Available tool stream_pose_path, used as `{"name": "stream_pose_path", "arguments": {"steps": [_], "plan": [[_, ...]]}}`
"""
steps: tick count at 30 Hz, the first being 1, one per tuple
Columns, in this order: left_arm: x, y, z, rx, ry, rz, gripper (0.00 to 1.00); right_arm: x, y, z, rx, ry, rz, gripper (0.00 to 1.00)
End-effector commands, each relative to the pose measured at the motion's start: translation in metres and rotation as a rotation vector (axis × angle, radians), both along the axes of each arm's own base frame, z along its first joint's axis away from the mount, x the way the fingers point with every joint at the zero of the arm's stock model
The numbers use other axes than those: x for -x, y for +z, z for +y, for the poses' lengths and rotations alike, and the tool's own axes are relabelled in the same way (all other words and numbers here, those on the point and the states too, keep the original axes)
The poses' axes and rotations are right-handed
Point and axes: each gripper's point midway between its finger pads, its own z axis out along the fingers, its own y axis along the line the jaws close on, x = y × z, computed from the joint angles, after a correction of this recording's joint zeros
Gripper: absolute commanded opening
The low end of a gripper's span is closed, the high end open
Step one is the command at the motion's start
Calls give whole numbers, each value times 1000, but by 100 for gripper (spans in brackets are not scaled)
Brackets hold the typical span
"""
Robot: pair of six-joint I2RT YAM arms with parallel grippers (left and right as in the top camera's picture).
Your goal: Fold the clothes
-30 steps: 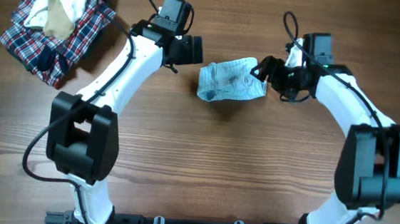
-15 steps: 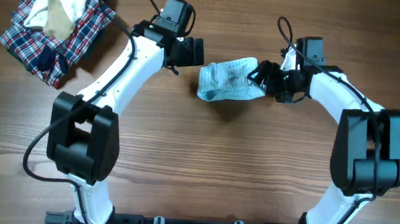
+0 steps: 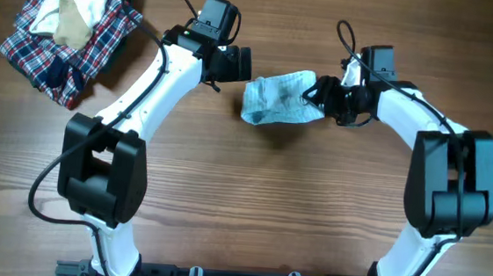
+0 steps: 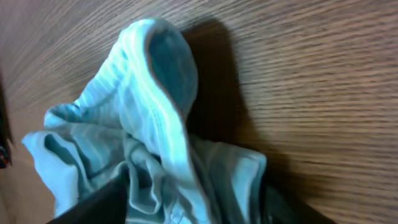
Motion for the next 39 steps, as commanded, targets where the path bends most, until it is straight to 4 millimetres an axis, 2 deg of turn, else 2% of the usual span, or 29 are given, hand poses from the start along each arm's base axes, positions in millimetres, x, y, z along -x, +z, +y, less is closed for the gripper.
{"name": "stream_pose_path", "arguments": {"steps": [1, 3, 9, 16, 27, 34, 36, 39], "plan": [[-4, 9, -4, 23, 6, -16, 100, 5, -18, 5, 2, 2, 44, 53], [-4, 9, -4, 23, 6, -16, 99, 4, -18, 5, 3, 1, 42, 36], [0, 7, -2, 15, 4, -2, 99, -4, -15, 6, -10, -20, 18, 4], [5, 4, 2, -14, -13, 20, 100, -9, -11, 5, -19, -53, 11, 4], [12, 1, 2, -19, -18, 47, 99, -16, 2, -34, 1, -219, 36, 4], [12, 2, -1, -17, -23, 41, 99, -21, 47, -46, 79, -222, -83, 4], [11, 2, -2, -15, -26, 36, 100, -21, 66, -46, 76, -216, -124, 4], [11, 2, -2, -15, -26, 35, 99, -20, 73, -40, 78, -192, -145, 4]]}}
